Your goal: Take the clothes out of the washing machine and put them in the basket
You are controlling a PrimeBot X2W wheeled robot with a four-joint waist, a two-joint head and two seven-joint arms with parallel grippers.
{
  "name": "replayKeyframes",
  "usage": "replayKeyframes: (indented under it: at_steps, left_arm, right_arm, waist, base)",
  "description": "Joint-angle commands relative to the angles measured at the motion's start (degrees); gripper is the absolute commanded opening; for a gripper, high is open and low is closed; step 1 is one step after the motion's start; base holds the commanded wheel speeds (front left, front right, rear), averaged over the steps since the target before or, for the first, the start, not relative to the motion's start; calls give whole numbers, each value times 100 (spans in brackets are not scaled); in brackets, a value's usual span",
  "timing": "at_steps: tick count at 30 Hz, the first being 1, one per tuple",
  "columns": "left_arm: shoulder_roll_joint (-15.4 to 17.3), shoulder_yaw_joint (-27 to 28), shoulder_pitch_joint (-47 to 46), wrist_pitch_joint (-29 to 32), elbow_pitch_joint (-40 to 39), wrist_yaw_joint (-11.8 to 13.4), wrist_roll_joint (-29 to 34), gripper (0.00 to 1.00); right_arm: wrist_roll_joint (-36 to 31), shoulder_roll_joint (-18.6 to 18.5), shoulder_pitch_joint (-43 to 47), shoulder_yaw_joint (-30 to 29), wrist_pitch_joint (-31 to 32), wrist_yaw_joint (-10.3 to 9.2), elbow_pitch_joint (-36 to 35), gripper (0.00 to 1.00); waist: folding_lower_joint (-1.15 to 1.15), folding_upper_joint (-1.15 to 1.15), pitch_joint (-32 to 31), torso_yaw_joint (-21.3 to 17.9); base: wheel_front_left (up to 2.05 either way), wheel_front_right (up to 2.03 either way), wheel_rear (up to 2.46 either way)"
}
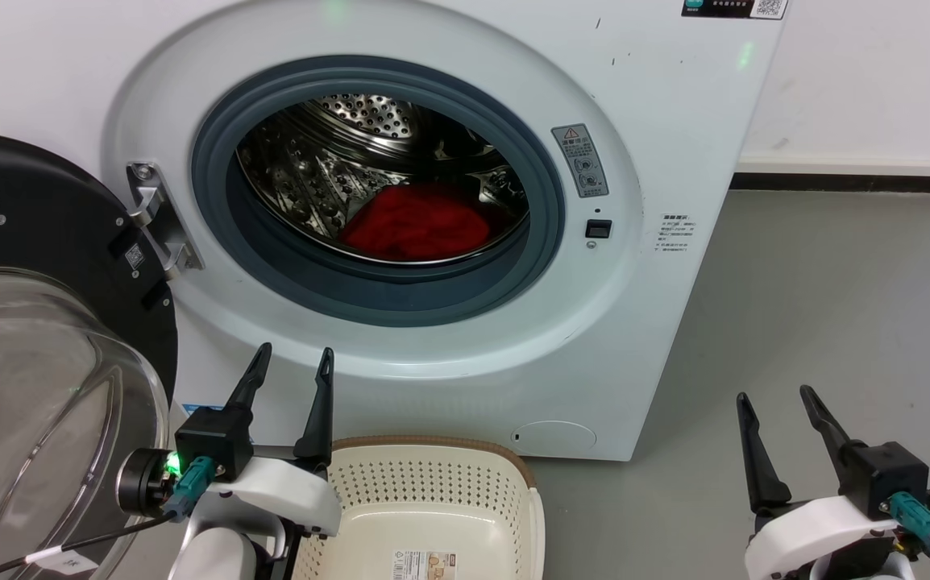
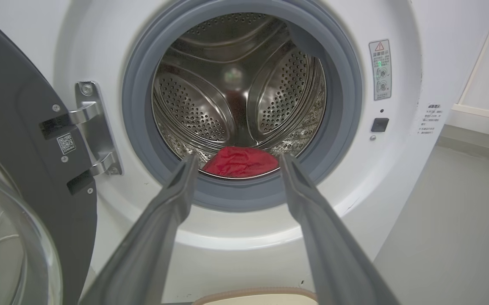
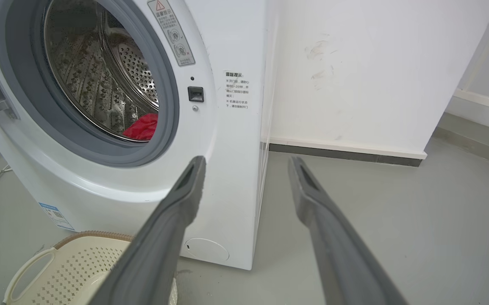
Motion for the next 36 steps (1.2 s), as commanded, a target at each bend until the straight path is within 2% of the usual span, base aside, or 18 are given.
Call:
replayKeyframes:
  at_steps: [1, 8, 28, 36]
  left_arm:
    - [-4, 17, -84, -42, 18, 18, 101, 100]
    - [-31, 40, -112, -116, 66, -6, 265, 100]
    - [-74, 108, -160, -114, 107, -40, 225, 100]
    - [-95, 171, -454, -113, 88, 15, 186, 100]
  right_arm:
    - [-120, -4, 66, 9, -53, -2, 0, 100]
    - [-322, -4, 78, 24, -117, -2, 51, 100]
    - [-225, -4, -50, 14, -120, -2, 132, 100]
    - [-229, -3, -222, 26, -69, -2, -83, 100]
  waist:
    - [0, 0, 2, 4]
    - [0, 0, 10, 29]
    - [0, 0, 85, 51]
    - [0, 0, 530, 39]
  base:
    - [0, 0, 0]
    - [0, 0, 0]
    - [0, 0, 0]
    - [0, 0, 0]
